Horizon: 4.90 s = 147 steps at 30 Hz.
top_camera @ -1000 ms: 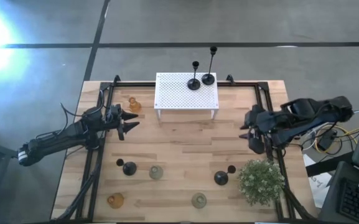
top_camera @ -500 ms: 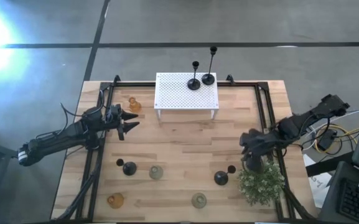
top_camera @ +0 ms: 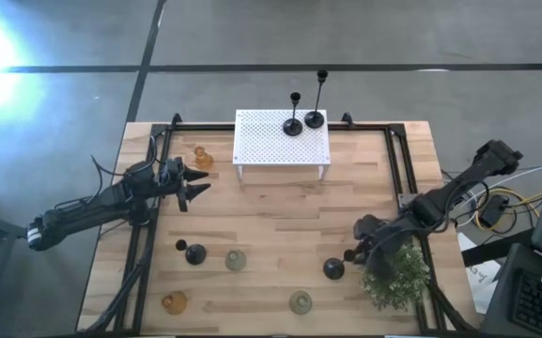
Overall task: Pick & Place candle stick holders
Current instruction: Put the black candle holder on the shelf
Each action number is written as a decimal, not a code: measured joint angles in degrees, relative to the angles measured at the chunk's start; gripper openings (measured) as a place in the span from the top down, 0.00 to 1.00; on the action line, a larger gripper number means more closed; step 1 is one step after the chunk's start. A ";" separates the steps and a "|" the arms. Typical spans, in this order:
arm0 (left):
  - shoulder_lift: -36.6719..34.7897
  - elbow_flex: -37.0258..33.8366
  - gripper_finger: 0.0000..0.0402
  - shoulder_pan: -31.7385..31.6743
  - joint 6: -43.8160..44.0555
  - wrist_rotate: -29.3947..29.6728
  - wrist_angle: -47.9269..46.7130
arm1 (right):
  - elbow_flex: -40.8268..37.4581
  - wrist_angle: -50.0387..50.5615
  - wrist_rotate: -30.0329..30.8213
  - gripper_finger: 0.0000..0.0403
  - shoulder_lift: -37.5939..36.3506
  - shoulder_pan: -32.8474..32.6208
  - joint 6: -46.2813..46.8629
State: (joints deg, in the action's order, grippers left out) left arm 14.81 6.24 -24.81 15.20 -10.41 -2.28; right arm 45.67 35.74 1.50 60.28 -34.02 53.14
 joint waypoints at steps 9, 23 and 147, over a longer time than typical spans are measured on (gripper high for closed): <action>0.00 0.00 0.45 -0.01 0.00 0.00 0.16 | 0.00 -8.88 0.12 0.67 5.37 0.00 -3.79; 0.01 0.01 0.45 0.00 -0.03 0.00 0.13 | 0.07 -12.81 3.73 0.80 7.90 0.00 -8.06; 63.76 49.90 0.95 22.79 -19.08 -16.40 15.10 | 52.17 4.83 -19.33 0.98 33.84 31.85 -65.88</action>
State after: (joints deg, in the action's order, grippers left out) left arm 78.56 56.14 -2.02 -3.88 -26.82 12.82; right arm 97.84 40.57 -17.83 94.13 -2.17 -12.74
